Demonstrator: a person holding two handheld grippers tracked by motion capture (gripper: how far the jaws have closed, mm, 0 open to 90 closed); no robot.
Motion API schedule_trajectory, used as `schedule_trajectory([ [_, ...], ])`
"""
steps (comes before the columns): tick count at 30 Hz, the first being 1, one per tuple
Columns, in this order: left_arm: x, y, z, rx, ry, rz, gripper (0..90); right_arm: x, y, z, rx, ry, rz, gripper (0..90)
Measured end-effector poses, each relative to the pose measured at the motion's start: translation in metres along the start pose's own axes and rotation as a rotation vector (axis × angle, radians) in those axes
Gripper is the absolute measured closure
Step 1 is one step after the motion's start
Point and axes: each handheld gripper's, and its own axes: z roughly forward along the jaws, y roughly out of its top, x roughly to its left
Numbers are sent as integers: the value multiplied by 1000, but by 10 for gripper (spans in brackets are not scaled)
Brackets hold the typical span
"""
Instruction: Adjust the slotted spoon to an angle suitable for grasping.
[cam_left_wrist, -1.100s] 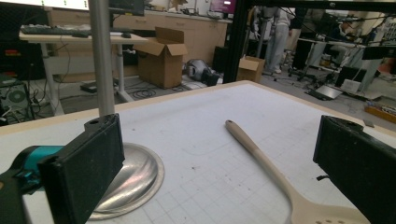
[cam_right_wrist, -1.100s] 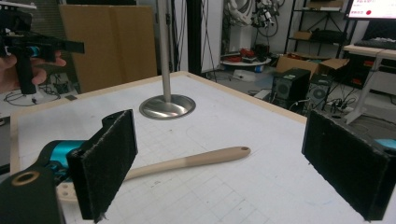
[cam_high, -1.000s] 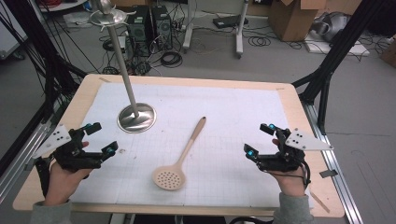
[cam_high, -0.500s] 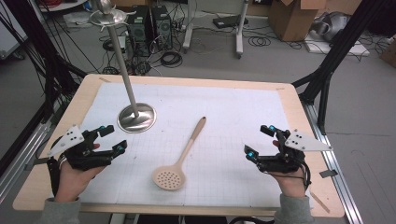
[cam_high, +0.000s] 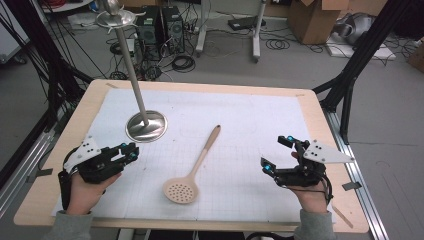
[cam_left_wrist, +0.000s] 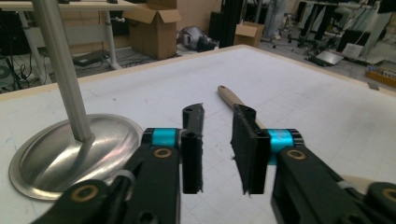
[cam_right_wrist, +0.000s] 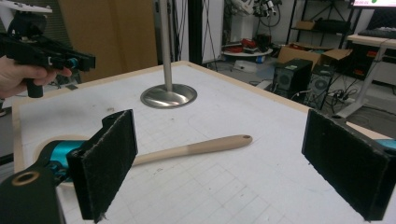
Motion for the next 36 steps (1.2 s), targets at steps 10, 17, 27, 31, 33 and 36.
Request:
schedule_trajectory([
  [10, -3, -4, 14, 28, -30, 41, 885, 2, -3, 0, 26, 6, -4, 94],
  [17, -9, -2, 31, 50, -73, 64, 891, 3, -4, -3, 33, 1, 1, 94],
  [27, -21, -8, 61, 107, -133, 60, 894, 3, -8, 1, 56, 8, 7, 94],
  [31, -30, -9, 74, 138, -164, 83, 894, 3, -8, 1, 51, 9, 6, 94],
  [33, -34, -11, 81, 152, -174, 91, 894, 2, -8, 0, 51, 8, 8, 94],
  [36, -38, -14, 92, 174, -181, 87, 894, 2, -9, 0, 49, 8, 6, 94],
])
